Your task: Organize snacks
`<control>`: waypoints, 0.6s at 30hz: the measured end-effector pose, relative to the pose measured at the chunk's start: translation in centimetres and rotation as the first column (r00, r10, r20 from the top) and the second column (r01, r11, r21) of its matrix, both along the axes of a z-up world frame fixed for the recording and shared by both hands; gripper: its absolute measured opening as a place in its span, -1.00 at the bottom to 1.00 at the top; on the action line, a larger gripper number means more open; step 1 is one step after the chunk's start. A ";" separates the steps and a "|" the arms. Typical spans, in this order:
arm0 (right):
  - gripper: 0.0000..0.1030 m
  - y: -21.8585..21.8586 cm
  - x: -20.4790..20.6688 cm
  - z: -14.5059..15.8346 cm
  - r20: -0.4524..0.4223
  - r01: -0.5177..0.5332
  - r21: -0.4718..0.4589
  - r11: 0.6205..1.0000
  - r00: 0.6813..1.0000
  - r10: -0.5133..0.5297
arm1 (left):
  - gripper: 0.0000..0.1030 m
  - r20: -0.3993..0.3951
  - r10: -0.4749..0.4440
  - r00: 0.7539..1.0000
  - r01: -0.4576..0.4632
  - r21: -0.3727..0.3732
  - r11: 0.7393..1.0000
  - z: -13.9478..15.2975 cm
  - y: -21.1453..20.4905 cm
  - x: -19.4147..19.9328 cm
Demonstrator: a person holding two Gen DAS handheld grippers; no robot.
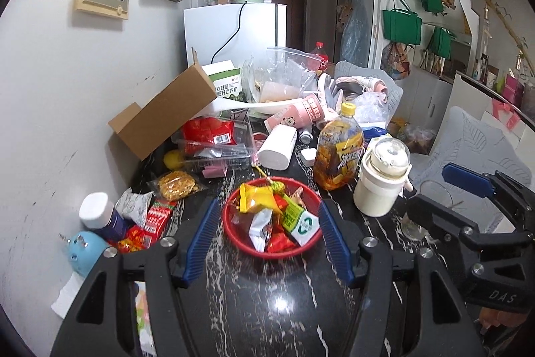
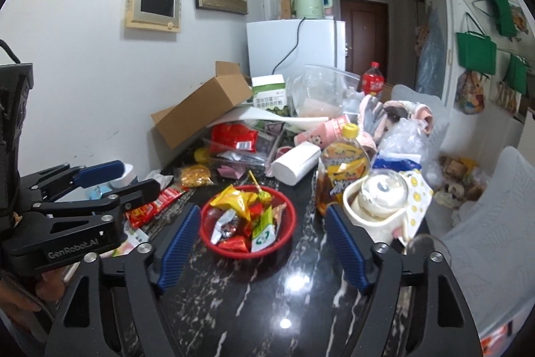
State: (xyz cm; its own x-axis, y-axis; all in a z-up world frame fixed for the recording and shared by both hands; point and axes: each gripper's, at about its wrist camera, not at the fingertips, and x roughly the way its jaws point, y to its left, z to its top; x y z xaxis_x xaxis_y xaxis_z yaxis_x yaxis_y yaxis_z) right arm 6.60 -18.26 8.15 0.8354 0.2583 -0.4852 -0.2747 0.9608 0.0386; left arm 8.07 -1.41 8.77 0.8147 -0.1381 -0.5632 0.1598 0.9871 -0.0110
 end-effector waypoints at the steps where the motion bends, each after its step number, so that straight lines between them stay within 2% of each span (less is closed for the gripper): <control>1: 0.53 0.0 -0.3 -0.2 -0.001 0.006 -0.002 1.000 1.000 -0.006 | 0.45 0.005 0.005 1.000 -0.005 0.002 1.000 -0.1 0.0 -0.4; 2: 0.55 -0.1 -0.7 -0.4 -0.005 0.017 -0.005 1.000 1.000 -0.017 | 0.52 0.016 0.011 1.000 -0.011 0.005 1.000 -0.1 0.1 -1.0; 5: 0.57 -0.4 -1.5 -1.1 -0.010 0.029 -0.004 1.000 1.000 -0.029 | 0.52 0.038 0.023 0.999 -0.024 0.019 1.000 -0.1 0.1 -2.4; 13: 0.62 -1.0 -3.5 -3.1 -0.026 0.064 -0.006 0.998 0.998 -0.064 | 0.52 0.029 0.019 0.999 -0.019 -0.015 1.000 -1.6 0.4 -5.1; 18: 0.62 -1.3 -4.4 -4.6 -0.058 0.070 0.001 0.998 0.996 -0.070 | 0.52 0.024 0.023 0.999 -0.023 -0.011 1.000 -2.9 0.5 -6.1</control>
State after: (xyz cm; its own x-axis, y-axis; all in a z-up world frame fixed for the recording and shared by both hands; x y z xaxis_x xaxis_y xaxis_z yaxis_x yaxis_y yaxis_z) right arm 2.23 -19.52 3.59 0.8218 0.2021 -0.5326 -0.2042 0.9773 0.0557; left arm 1.97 -0.92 5.92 0.8309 -0.1250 -0.5422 0.1370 0.9904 -0.0183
